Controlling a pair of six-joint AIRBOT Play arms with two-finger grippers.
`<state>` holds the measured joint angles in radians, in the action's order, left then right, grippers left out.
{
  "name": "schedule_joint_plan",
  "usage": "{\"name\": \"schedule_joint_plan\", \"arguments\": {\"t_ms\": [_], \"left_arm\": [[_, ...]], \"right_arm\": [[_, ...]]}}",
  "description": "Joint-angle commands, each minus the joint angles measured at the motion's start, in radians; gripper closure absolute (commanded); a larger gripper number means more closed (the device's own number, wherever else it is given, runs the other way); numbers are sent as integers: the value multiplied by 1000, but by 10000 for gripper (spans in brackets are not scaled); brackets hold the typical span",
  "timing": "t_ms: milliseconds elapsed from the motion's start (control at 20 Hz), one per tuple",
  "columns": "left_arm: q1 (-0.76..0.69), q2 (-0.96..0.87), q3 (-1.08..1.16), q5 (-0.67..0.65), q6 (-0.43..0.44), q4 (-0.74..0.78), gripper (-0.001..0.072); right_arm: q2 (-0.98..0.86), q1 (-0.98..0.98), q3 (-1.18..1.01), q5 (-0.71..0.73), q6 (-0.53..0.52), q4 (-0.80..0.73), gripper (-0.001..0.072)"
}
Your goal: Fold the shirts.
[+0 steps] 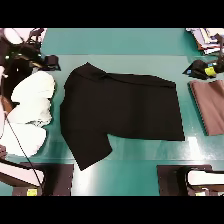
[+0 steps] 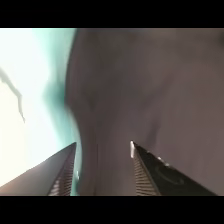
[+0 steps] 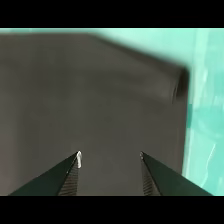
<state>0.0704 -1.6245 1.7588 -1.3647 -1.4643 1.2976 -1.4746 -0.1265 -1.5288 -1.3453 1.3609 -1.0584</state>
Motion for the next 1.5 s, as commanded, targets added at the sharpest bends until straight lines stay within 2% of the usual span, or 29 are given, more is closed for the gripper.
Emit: {"name": "schedule_joint_plan", "arguments": {"t_ms": [0,250,450,600,950,1100,1150,1200,1300,1450], "left_arm": [[32,177,-249,-70,8,-10,277],[32,480,-826,-12,6,15,277],[32,615,-1115,96,-29,-17,277],[32,631,-1199,172,-25,-115,277],[32,630,-1259,338,-28,-215,278],[32,630,-1259,354,-29,-220,281],[32,630,-1259,350,-29,-222,416],[32,630,-1259,346,-28,-222,643],[32,631,-1255,342,-28,-225,678],[32,631,-1188,295,-18,-224,679]], "right_arm": [[146,-41,176,-45,-47,19,275],[317,-90,393,-44,-72,20,275],[398,-114,478,-46,-72,19,275],[429,-113,486,-46,-72,21,275],[443,-113,486,-79,-72,21,275],[443,-114,486,-93,-72,19,275],[443,-114,486,-98,-72,18,275],[443,-114,486,-98,-72,17,276],[443,-114,486,-105,-72,9,275],[443,-118,541,-144,-69,-75,275]]}}
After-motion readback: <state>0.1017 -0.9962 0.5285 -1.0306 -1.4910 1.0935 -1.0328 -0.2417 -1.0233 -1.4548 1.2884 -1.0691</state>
